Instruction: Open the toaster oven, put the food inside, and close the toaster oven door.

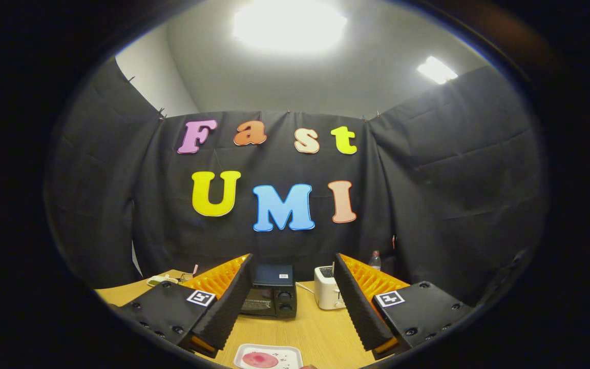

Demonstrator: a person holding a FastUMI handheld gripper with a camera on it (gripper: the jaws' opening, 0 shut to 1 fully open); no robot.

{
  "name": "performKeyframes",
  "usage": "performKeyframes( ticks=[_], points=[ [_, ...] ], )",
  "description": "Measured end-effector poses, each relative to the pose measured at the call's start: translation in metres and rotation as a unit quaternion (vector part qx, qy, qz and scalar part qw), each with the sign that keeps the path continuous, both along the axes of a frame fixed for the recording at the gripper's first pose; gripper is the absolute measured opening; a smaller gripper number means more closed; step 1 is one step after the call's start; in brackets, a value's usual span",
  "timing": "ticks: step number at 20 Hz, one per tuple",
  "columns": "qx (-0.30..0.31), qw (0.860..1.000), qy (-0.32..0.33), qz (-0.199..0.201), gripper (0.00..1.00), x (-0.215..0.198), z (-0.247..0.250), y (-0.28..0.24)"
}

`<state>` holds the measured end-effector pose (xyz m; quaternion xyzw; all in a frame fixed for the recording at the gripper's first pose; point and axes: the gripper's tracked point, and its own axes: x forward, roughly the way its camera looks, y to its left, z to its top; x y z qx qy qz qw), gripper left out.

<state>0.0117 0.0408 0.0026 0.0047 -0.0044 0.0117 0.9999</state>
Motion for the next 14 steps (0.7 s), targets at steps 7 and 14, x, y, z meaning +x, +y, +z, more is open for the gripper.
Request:
performKeyframes(
  ticks=[7,14],
  points=[
    [0.000,1.000,-0.015,-0.011,0.97,0.037,0.008,0.015],
    [0.010,1.000,-0.006,0.016,0.97,0.086,-0.005,0.053]
  ],
)
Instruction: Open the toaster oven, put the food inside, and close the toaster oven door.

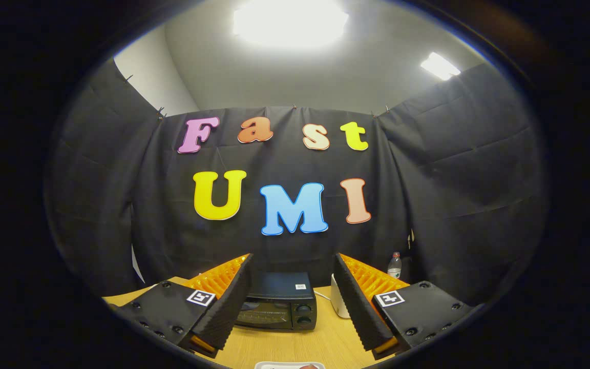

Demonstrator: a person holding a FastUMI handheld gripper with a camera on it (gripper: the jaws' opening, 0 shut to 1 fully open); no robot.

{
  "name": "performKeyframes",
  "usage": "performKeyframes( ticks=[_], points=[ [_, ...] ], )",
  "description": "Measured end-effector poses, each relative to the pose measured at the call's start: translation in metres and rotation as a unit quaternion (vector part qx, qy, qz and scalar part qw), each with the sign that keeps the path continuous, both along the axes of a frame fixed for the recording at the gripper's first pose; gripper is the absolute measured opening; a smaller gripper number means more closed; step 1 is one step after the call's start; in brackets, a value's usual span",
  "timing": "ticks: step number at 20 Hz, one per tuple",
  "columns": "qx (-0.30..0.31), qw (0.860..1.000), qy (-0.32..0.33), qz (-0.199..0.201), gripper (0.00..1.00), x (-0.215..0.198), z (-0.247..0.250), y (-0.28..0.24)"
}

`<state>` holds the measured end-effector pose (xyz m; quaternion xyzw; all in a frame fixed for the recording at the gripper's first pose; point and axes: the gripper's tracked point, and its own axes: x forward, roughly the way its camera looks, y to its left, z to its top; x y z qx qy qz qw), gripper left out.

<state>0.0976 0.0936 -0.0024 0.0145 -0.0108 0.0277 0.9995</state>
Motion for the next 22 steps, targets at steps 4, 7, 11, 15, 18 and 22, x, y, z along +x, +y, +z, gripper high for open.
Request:
performKeyframes(
  ticks=[4,7,11,15,18,22],
  points=[
    [0.003,1.000,0.015,0.021,0.97,0.030,-0.017,0.032],
    [0.002,0.999,0.032,0.036,0.97,0.047,-0.033,0.055],
    [-0.002,0.998,0.046,0.049,0.97,0.070,-0.053,0.082],
    [0.003,0.996,0.069,0.055,0.98,0.089,-0.079,0.103],
    [0.006,0.995,0.087,0.052,0.98,0.107,-0.099,0.114],
    [0.005,0.993,0.110,0.050,0.98,0.127,-0.125,0.126]
  ],
)
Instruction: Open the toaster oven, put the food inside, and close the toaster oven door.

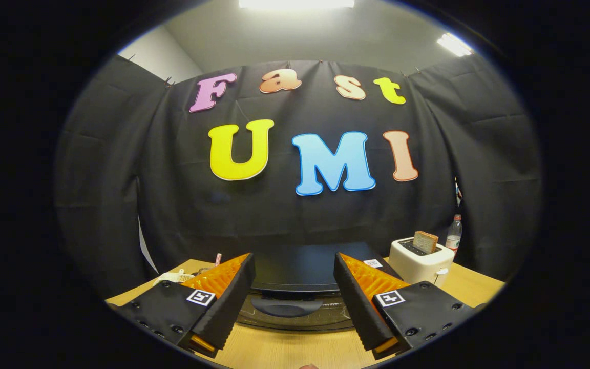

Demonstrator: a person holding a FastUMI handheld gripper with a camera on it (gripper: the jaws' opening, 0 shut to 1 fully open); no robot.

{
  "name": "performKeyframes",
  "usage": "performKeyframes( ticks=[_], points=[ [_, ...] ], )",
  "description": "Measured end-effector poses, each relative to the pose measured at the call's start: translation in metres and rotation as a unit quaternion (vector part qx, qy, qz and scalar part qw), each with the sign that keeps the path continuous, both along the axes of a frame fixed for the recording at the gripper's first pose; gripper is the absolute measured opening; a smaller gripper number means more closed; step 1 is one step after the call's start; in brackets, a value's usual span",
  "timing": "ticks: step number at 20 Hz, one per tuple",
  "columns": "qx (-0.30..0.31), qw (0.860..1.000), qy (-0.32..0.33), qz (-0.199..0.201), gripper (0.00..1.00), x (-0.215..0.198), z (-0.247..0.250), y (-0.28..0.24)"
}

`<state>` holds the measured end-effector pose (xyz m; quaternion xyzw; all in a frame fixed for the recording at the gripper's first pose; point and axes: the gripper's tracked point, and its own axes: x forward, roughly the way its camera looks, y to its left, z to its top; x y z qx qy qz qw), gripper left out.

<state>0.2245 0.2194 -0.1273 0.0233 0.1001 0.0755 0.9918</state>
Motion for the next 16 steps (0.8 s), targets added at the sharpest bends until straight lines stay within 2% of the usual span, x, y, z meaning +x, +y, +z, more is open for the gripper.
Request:
performKeyframes(
  ticks=[10,16],
  points=[
    [-0.030,0.998,0.052,0.000,0.98,0.026,-0.065,0.020],
    [-0.044,0.996,0.074,-0.021,0.98,0.029,-0.096,0.012]
  ],
)
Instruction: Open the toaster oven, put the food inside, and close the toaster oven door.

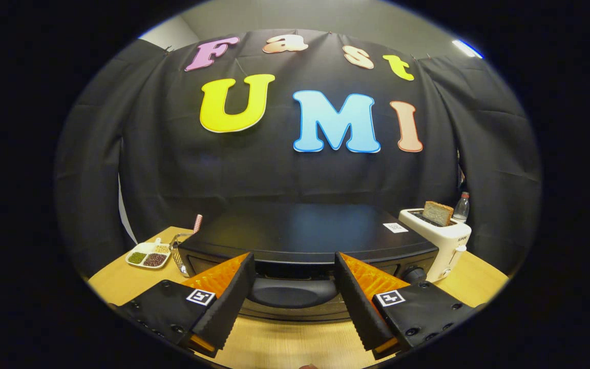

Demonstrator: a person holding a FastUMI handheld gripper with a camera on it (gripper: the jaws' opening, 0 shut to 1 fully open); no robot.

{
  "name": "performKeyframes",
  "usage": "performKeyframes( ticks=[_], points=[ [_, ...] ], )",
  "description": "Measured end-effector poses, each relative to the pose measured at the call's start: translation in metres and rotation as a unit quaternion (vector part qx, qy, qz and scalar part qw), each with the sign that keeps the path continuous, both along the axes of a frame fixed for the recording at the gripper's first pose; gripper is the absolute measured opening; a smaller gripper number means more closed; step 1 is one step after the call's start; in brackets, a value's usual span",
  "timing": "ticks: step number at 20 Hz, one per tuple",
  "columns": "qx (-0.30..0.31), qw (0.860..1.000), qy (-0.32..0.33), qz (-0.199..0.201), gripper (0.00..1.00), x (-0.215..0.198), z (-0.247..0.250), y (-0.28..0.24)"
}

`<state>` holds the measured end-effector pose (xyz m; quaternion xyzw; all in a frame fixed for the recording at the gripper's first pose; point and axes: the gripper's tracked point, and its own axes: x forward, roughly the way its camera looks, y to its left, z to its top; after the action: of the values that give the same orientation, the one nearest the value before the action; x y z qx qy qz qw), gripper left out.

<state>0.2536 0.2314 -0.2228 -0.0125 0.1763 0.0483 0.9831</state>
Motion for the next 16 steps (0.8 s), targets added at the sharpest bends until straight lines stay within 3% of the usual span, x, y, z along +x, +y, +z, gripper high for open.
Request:
performKeyframes(
  ticks=[7,16],
  points=[
    [0.000,1.000,-0.005,0.004,1.00,-0.013,-0.002,0.000],
    [-0.001,0.999,0.020,0.029,0.99,-0.070,-0.022,-0.004]
  ],
)
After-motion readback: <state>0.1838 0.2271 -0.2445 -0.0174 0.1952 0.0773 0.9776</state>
